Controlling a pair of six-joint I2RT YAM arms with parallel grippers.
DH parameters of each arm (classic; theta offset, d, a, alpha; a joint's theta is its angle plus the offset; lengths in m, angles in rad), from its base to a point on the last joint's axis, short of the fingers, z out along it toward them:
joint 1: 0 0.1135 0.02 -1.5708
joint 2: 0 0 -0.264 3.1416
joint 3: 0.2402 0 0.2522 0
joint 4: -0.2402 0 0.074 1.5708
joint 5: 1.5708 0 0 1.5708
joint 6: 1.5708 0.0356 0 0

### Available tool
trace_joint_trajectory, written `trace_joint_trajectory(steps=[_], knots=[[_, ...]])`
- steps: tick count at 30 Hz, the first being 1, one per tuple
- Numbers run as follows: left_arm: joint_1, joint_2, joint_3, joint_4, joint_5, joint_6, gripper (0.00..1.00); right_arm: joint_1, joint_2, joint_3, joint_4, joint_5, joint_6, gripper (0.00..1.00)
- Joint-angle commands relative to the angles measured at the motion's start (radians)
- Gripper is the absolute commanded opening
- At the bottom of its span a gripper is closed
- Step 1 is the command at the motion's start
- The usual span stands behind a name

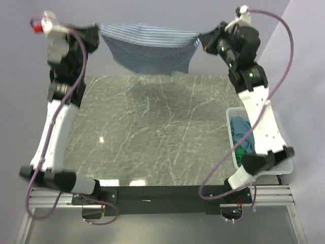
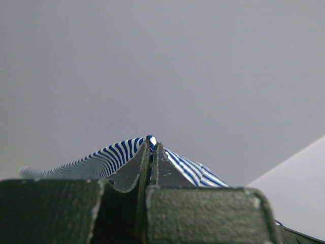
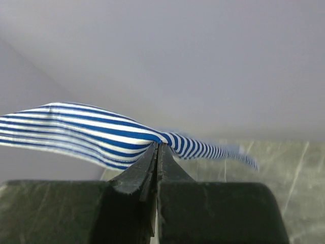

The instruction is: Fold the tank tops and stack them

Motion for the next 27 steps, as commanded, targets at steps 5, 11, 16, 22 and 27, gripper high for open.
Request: trace_joint_trajectory(steps=[5, 11, 16, 22, 27], knots=[[0.002, -0.424, -0.686, -0.010, 0.005, -0.118, 0.01, 0.003, -0.372, -0.749, 0.088, -0.066, 0.042, 0.00], [0.002, -0.700, -1.194, -0.135, 0.080, -0.197, 0.13, 0.008, -0.553, -1.390, 0.093, -0.038, 0.061, 0.06], [0.002, -0.840, -1.406, -0.185, 0.145, -0.272, 0.36, 0.029, -0.583, -1.554, 0.120, 0.008, 0.065, 0.36], [0.002, -0.877, -1.400, -0.261, 0.160, -0.270, 0.53, 0.062, -0.670, -1.575, 0.064, 0.098, 0.091, 0.47], [0.002, -0.763, -1.253, -0.291, 0.094, -0.198, 0.58, 0.244, -0.635, -1.497, 0.059, 0.202, 0.173, 0.47]])
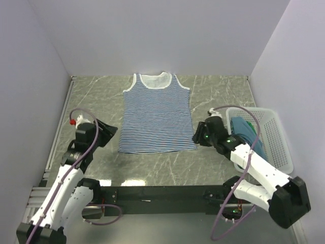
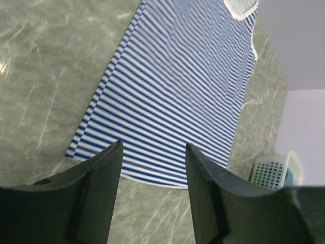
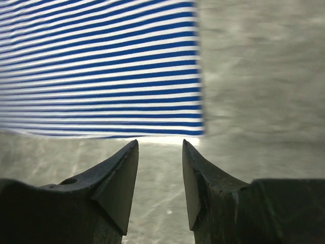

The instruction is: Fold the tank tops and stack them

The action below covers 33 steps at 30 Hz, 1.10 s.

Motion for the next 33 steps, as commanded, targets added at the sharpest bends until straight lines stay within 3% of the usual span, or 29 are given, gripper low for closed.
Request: trace_joint_trajectory(steps=[1, 7, 11, 14, 19, 33], knots=[[0.004, 0.101, 0.157, -0.003, -0.047, 0.064, 0.57, 0.207, 0.065, 0.098, 0.028, 0.118, 0.082, 0.47], [0.031, 0.379, 0.455, -0.031, -0.087, 0.229, 0.55, 0.518, 0.413, 0.349, 0.100, 0.225, 0.219, 0.43], [0.103, 0.496, 0.639, -0.103, -0.037, 0.292, 0.51, 0.679, 0.748, 0.674, 0.054, 0.288, 0.245, 0.38], [0.168, 0.545, 0.754, -0.123, 0.017, 0.305, 0.52, 0.733, 0.941, 0.875, -0.003, 0.302, 0.256, 0.35], [0.228, 0.565, 0.822, -0.121, 0.078, 0.318, 0.51, 0.774, 1.152, 1.156, -0.106, 0.348, 0.253, 0.35], [0.262, 0.562, 0.789, -0.089, 0.133, 0.333, 0.50, 0.801, 1.367, 1.409, -0.219, 0.423, 0.222, 0.38]])
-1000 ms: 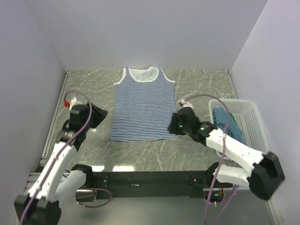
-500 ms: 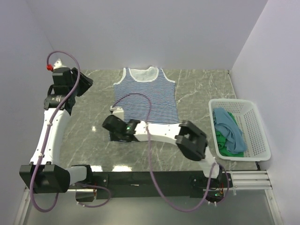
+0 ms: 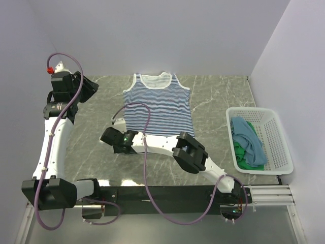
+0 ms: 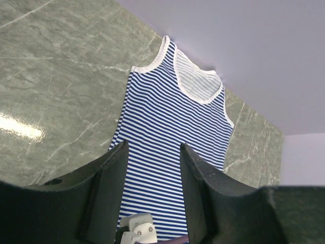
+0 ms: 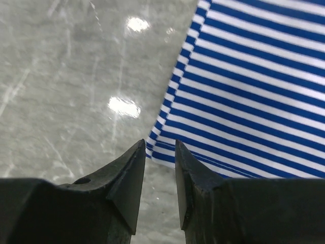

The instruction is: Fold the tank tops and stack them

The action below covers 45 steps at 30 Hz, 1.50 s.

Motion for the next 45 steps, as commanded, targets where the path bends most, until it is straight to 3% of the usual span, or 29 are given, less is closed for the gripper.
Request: trace_joint_trajectory(steps=[1, 17, 18, 21, 22, 30, 36, 45], knots=[[0.007, -0.004, -0.010, 0.024, 0.035, 0.021, 0.50, 0.016, 0.013, 0.081, -0.040, 0.082, -0.008, 0.38], [0.015, 0.018, -0.066, 0.058, 0.042, 0.016, 0.49, 0.023, 0.112, 0.112, -0.077, 0.053, -0.011, 0.36], [0.017, 0.019, -0.072, 0.061, 0.044, 0.015, 0.49, 0.024, 0.106, 0.100, -0.069, 0.053, -0.011, 0.34], [0.017, 0.024, -0.099, 0.076, 0.041, 0.001, 0.48, 0.025, 0.067, 0.039, -0.063, 0.064, -0.012, 0.11], [0.015, 0.025, -0.110, 0.084, 0.042, -0.008, 0.47, 0.027, 0.032, -0.013, -0.060, 0.062, -0.012, 0.01], [0.012, 0.070, -0.329, 0.218, 0.084, -0.133, 0.43, 0.048, -0.302, -0.545, 0.139, -0.065, -0.075, 0.00], [-0.055, 0.154, -0.461, 0.289, 0.027, -0.235, 0.41, 0.096, -0.531, -0.808, 0.165, -0.105, -0.037, 0.00], [-0.166, 0.272, -0.492, 0.332, -0.117, -0.300, 0.42, 0.160, -0.609, -0.896, 0.244, -0.175, 0.020, 0.00]])
